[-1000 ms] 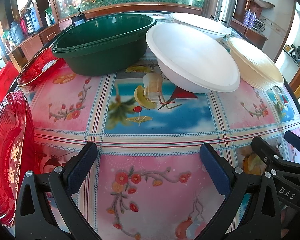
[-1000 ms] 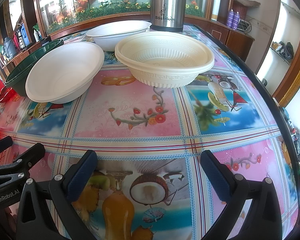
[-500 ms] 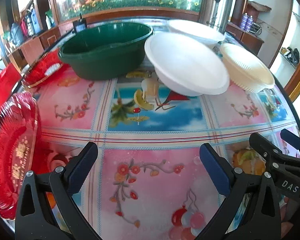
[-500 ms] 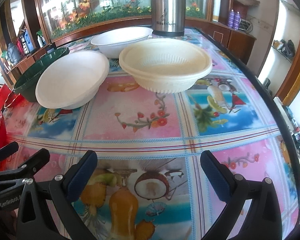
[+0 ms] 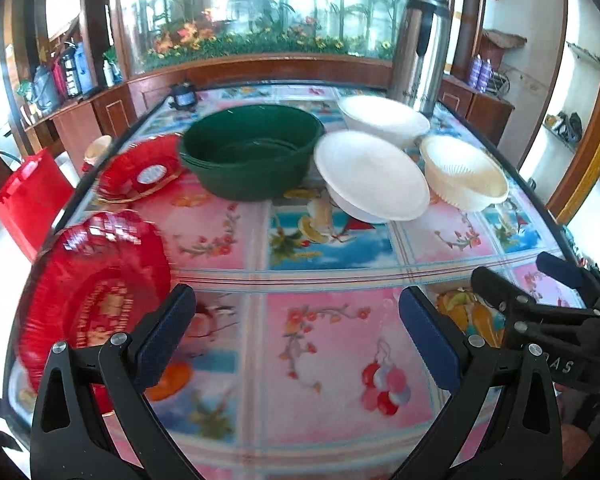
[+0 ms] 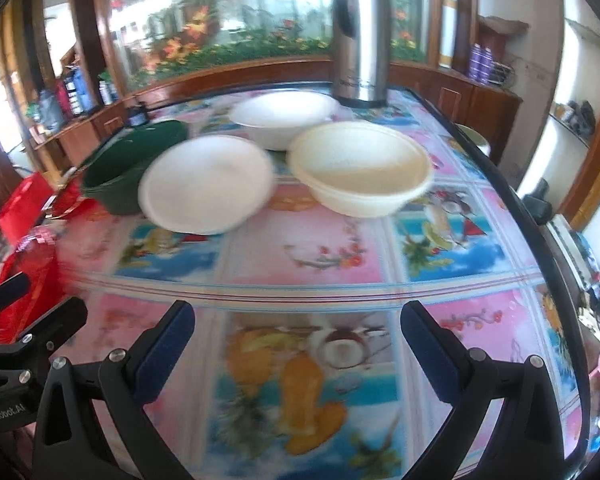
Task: Organize plates and bowls
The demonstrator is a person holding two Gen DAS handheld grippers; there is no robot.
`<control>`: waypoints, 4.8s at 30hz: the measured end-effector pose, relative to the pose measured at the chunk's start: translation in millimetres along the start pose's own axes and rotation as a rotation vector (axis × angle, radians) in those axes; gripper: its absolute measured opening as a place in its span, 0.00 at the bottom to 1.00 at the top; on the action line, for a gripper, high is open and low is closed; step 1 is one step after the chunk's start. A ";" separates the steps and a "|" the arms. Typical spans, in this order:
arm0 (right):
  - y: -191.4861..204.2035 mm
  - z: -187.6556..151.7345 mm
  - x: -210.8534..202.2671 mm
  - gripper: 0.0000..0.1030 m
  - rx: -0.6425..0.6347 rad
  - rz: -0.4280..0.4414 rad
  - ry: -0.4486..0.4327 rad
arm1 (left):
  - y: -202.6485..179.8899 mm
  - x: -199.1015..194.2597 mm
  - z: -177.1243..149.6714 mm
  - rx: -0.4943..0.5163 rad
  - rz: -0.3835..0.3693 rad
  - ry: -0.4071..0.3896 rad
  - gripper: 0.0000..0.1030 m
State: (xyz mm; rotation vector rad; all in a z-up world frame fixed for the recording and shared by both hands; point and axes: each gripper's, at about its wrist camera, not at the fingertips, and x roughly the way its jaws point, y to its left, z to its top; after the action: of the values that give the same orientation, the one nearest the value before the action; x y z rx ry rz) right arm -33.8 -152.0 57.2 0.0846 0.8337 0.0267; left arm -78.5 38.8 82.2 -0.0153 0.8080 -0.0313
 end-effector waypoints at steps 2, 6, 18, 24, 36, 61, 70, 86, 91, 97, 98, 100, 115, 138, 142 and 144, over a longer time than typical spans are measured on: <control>14.4 2.8 -5.1 1.00 -0.034 0.030 -0.006 | 11.8 -12.2 0.3 -0.010 0.004 -0.016 0.99; 44.3 7.9 -12.6 0.99 -0.090 0.100 -0.016 | 38.1 -31.3 -1.6 -0.022 0.014 -0.023 0.99; 148.8 24.3 1.1 0.71 -0.283 0.301 0.011 | 163.8 -63.0 -5.1 -0.128 0.190 -0.041 1.00; 190.1 33.8 36.3 0.55 -0.336 0.378 0.118 | 209.7 -48.7 -22.4 -0.201 0.188 0.023 0.99; 219.0 29.4 63.2 0.45 -0.357 0.414 0.219 | 243.6 -9.3 -38.4 -0.265 0.173 0.140 0.99; 234.6 10.7 43.9 0.15 -0.423 0.425 0.193 | 261.5 -5.3 -45.0 -0.298 0.151 0.156 0.15; 246.1 1.2 19.2 0.17 -0.455 0.441 0.167 | 268.7 -29.0 -57.8 -0.288 0.168 0.141 0.15; 258.3 -15.2 49.0 0.19 -0.471 0.400 0.225 | 273.6 1.7 -72.3 -0.307 0.181 0.174 0.15; 251.4 -15.9 50.2 0.23 -0.442 0.447 0.262 | 278.5 1.4 -74.0 -0.358 0.160 0.182 0.32; 233.3 -2.6 47.7 0.51 -0.383 0.473 0.261 | 281.9 -10.1 -70.6 -0.359 0.187 0.145 0.64; 230.5 0.6 47.3 0.51 -0.375 0.472 0.256 | 283.1 -11.7 -69.9 -0.359 0.189 0.143 0.64; 228.1 5.7 47.7 0.51 -0.366 0.470 0.252 | 283.8 -14.6 -66.9 -0.354 0.196 0.135 0.64; 237.2 64.0 96.9 0.54 -0.266 0.548 0.309 | 291.8 -13.1 14.6 -0.289 0.178 0.109 0.64; 229.5 130.6 168.9 0.53 -0.037 0.527 0.296 | 286.7 138.5 129.8 -0.228 0.112 0.267 0.64; 230.6 130.4 176.0 0.52 -0.028 0.507 0.306 | 288.8 159.8 137.6 -0.243 0.058 0.288 0.64; 230.0 130.0 178.6 0.48 -0.013 0.511 0.308 | 289.7 167.8 138.6 -0.249 0.051 0.306 0.64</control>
State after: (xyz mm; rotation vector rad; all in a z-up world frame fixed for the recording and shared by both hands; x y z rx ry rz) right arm 184.6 79.0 32.0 0.2856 1.1016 0.5371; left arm 144.0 323.0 49.3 -0.2303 1.1137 0.1177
